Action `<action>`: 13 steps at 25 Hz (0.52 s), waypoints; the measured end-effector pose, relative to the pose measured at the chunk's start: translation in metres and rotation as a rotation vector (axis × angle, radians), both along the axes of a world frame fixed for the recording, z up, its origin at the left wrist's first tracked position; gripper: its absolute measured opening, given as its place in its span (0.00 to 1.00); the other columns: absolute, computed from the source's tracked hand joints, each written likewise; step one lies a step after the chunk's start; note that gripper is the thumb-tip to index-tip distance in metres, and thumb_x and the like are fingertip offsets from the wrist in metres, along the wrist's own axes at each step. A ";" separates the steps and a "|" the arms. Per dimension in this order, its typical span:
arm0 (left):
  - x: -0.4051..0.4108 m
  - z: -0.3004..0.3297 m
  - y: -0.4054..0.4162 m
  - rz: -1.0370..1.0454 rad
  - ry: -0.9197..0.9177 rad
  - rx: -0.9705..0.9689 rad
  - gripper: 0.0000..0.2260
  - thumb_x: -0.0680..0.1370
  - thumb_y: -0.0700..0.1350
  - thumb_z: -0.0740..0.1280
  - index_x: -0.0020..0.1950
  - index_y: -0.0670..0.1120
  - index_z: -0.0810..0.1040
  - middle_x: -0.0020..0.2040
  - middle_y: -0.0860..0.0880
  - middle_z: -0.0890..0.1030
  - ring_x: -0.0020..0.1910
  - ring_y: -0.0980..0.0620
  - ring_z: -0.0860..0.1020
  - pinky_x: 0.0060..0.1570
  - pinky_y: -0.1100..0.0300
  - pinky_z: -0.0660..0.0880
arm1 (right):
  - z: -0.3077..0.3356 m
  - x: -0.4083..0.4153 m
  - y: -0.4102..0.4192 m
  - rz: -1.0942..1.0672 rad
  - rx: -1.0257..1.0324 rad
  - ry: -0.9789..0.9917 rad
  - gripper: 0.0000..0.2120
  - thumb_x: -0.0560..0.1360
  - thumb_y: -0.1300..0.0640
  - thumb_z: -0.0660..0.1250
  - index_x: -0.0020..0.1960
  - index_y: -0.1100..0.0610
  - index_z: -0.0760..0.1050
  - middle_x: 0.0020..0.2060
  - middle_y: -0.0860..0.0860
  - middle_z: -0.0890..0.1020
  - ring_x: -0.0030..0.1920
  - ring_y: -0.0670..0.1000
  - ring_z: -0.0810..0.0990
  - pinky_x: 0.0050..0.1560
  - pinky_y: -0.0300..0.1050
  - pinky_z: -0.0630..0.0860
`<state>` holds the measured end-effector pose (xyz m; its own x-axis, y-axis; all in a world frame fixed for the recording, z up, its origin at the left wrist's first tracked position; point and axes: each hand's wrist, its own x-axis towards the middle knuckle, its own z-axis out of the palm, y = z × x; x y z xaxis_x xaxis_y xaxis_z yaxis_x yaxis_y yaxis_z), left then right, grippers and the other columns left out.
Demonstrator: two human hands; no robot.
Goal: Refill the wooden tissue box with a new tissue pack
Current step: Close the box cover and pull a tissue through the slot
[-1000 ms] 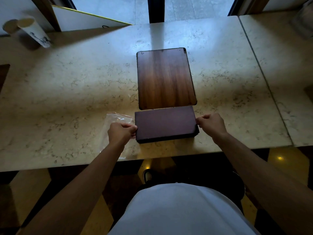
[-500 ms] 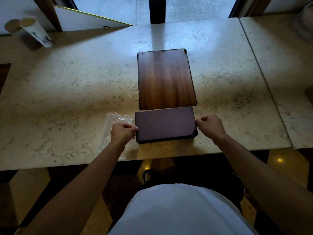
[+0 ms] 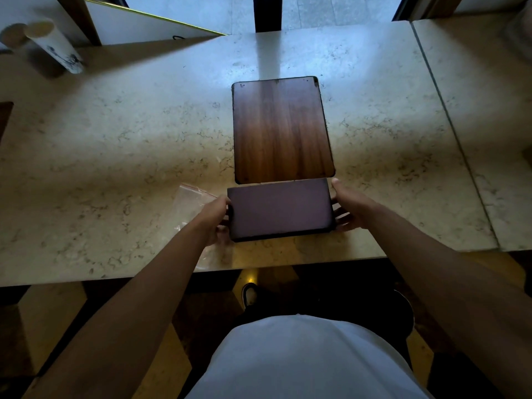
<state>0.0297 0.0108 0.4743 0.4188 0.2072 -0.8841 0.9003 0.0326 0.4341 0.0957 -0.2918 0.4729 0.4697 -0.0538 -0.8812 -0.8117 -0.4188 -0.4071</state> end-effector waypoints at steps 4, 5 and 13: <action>0.020 0.009 0.007 -0.093 0.162 -0.083 0.35 0.77 0.71 0.52 0.57 0.39 0.74 0.55 0.35 0.77 0.52 0.34 0.79 0.39 0.39 0.82 | 0.005 0.024 0.004 0.031 -0.005 0.109 0.39 0.76 0.26 0.46 0.62 0.58 0.74 0.56 0.66 0.79 0.56 0.67 0.81 0.59 0.66 0.79; 0.024 0.010 0.007 -0.120 0.178 -0.076 0.39 0.76 0.73 0.50 0.59 0.38 0.72 0.54 0.34 0.77 0.52 0.34 0.79 0.38 0.41 0.81 | 0.005 0.028 0.006 0.029 -0.002 0.131 0.40 0.76 0.25 0.46 0.61 0.59 0.73 0.56 0.67 0.78 0.56 0.68 0.81 0.59 0.68 0.79; 0.032 0.012 0.003 0.001 0.043 0.003 0.37 0.78 0.72 0.44 0.48 0.41 0.74 0.47 0.36 0.80 0.47 0.39 0.80 0.46 0.47 0.80 | 0.015 0.039 0.002 0.019 0.000 0.038 0.41 0.73 0.23 0.44 0.54 0.56 0.78 0.52 0.62 0.83 0.49 0.57 0.83 0.45 0.48 0.77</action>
